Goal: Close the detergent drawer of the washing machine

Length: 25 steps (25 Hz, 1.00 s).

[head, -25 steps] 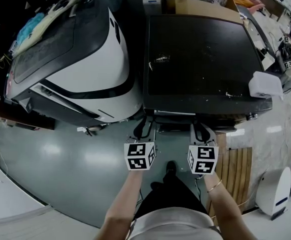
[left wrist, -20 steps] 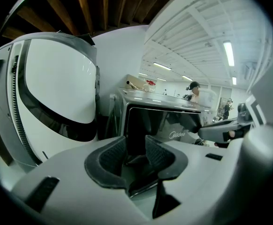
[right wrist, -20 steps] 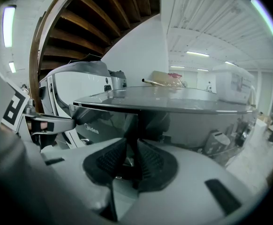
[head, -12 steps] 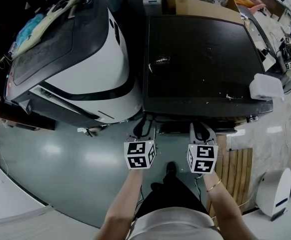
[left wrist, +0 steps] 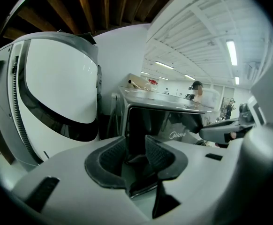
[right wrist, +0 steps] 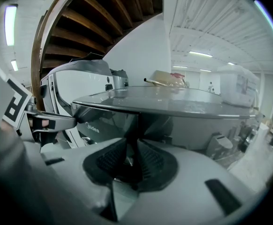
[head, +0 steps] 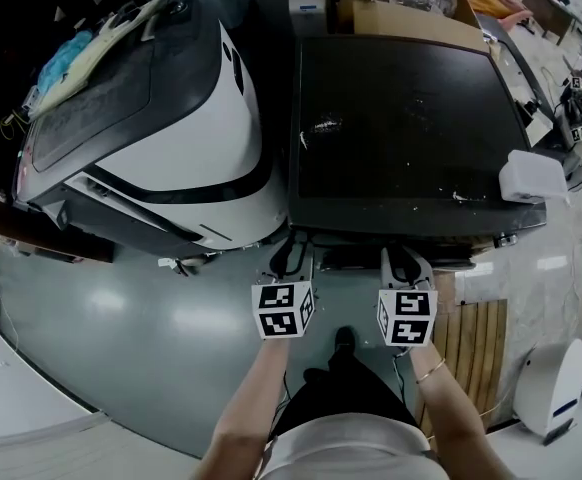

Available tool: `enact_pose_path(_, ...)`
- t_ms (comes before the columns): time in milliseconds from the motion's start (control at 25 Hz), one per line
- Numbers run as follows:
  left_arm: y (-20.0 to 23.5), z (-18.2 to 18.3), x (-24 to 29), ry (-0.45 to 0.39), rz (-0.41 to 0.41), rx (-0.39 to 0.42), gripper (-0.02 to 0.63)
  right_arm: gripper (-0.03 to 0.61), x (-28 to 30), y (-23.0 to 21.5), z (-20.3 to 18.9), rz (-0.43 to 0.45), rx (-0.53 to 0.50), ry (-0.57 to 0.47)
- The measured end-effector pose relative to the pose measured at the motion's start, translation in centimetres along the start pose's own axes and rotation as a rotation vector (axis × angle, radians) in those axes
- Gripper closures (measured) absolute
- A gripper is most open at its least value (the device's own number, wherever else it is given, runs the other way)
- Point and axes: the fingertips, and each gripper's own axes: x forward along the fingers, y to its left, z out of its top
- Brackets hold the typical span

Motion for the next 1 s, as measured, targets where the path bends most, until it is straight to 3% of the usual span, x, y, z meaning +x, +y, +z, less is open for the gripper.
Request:
enact_pose_path(360,-0.1,0.7,-1.4,-0.009,0.005,0.013,0.528,0.502,-2.5,0.8,2.1,0.052,-0.018,-0.077)
enact_pose_path(1000,-2.0,4.3,-7.1,-0.148,-0.009,0.023,0.566,0.538,-7.8,3.1,5.8,0.146,0.021,-0.237)
